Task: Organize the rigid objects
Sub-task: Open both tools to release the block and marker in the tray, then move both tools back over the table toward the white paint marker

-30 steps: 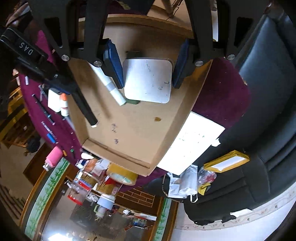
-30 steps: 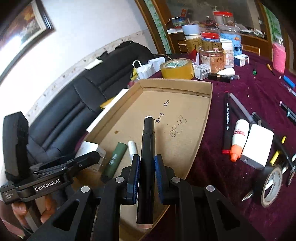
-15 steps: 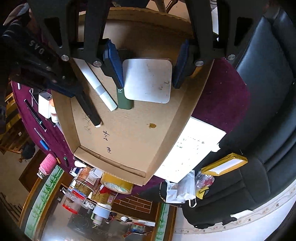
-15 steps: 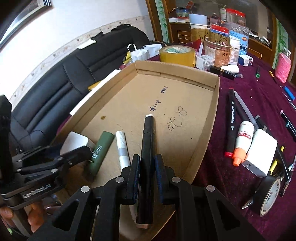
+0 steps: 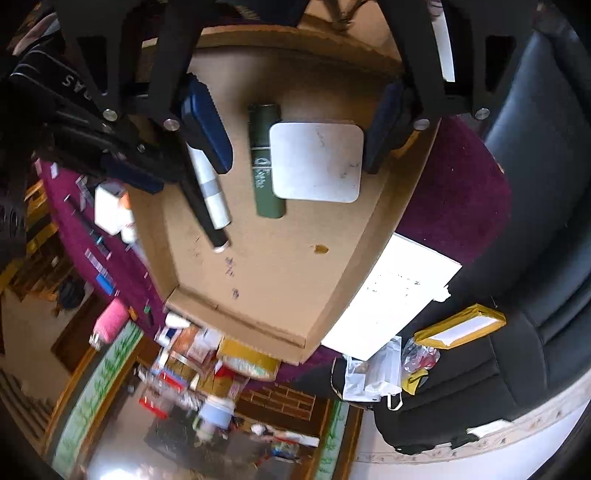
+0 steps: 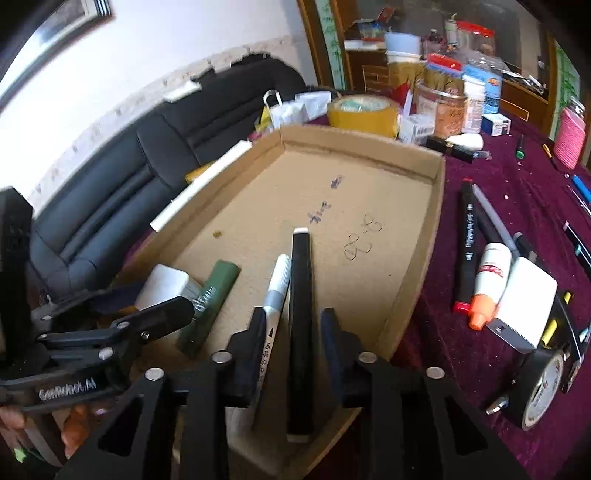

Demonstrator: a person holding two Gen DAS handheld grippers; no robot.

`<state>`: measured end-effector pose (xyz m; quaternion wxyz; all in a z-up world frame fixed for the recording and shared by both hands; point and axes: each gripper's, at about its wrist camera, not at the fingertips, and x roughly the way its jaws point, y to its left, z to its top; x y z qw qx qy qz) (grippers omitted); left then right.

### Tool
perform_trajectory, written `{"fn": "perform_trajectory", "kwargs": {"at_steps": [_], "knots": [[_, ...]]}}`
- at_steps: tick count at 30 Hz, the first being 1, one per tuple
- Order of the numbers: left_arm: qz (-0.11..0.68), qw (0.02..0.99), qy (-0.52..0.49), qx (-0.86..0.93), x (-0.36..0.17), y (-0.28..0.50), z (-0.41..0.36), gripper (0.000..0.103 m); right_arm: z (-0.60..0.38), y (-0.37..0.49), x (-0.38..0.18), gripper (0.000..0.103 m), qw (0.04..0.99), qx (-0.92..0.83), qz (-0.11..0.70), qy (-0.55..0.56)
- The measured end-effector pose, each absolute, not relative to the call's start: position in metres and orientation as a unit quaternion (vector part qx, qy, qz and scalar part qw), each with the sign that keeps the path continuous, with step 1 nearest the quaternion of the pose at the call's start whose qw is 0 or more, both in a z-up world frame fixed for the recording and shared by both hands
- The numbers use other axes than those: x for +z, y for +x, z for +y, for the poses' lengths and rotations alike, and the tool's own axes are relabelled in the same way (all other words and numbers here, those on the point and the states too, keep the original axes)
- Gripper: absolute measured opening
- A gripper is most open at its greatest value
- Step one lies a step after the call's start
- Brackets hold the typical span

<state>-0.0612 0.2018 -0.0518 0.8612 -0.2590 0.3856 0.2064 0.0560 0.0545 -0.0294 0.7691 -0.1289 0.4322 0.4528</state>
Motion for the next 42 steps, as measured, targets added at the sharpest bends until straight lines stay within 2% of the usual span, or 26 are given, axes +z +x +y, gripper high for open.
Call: {"fn": "perform_trajectory", "kwargs": {"at_steps": [1, 8, 10, 16, 25, 33, 42], "knots": [[0.376, 0.864, -0.264, 0.206, -0.049, -0.064, 0.2, 0.072, 0.048, 0.056, -0.026, 0.042, 0.769, 0.458, 0.43, -0.116], [0.32, 0.904, -0.206, 0.195, -0.02, -0.061, 0.151, 0.075, -0.012, 0.052, -0.005, 0.045, 0.779, 0.476, 0.405, -0.049], [0.308, 0.912, -0.183, 0.199, -0.014, -0.058, 0.135, 0.08, -0.03, 0.053, -0.001, 0.046, 0.782, 0.477, 0.4, -0.033], [0.335, 0.915, -0.083, 0.209, -0.009, -0.032, 0.089, 0.081, -0.083, 0.067, -0.004, 0.048, 0.796, 0.448, 0.406, 0.028], [0.355, 0.914, -0.176, 0.087, -0.013, -0.012, 0.054, 0.082, -0.162, 0.084, -0.007, 0.048, 0.823, 0.398, 0.399, 0.069], [0.385, 0.906, -0.173, 0.031, -0.018, 0.019, 0.008, 0.082, -0.209, 0.094, -0.009, 0.048, 0.837, 0.364, 0.398, 0.092], [0.414, 0.892, -0.182, 0.014, -0.032, 0.032, 0.0, 0.082, -0.235, 0.103, -0.005, 0.048, 0.845, 0.342, 0.398, 0.105]]}}
